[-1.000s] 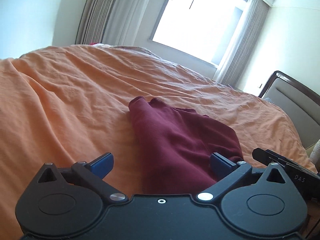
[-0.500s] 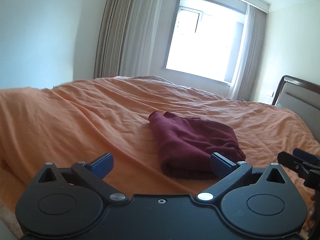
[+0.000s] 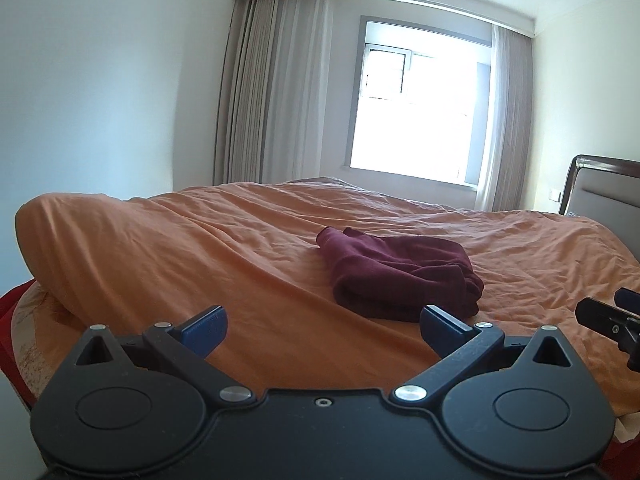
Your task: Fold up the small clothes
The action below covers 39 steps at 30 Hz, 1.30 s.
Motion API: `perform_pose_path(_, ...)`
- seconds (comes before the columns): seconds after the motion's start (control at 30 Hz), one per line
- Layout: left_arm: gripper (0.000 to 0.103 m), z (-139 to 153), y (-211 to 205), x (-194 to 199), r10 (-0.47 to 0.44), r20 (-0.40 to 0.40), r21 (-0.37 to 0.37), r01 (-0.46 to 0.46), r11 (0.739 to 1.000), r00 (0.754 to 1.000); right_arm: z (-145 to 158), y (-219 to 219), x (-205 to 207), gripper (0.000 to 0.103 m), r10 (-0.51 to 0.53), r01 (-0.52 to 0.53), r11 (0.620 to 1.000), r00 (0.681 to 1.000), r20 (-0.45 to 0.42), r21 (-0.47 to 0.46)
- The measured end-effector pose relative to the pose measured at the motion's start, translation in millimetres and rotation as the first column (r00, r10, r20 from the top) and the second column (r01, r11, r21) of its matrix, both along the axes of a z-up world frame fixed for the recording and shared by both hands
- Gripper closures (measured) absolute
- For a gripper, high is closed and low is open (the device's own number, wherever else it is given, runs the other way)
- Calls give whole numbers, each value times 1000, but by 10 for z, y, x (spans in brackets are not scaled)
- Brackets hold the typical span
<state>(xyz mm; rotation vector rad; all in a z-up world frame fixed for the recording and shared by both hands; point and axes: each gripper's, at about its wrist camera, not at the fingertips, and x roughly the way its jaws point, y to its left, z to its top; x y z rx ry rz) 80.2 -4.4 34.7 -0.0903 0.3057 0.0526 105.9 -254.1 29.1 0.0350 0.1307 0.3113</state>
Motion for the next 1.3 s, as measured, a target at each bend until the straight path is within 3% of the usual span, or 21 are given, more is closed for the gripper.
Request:
perform_pose_path(0.53, 1, -163, 27, -431, 42, 3, 0, -42, 999, 999, -70, -12, -236, 0, 5, -5, 1000, 1000, 8, 23)
perform_pose_path(1.3, 1, -185, 21, -432, 39, -8, -17, -39, 999, 999, -70, -50, -245, 0, -2, 1, 1000, 1000, 11, 17)
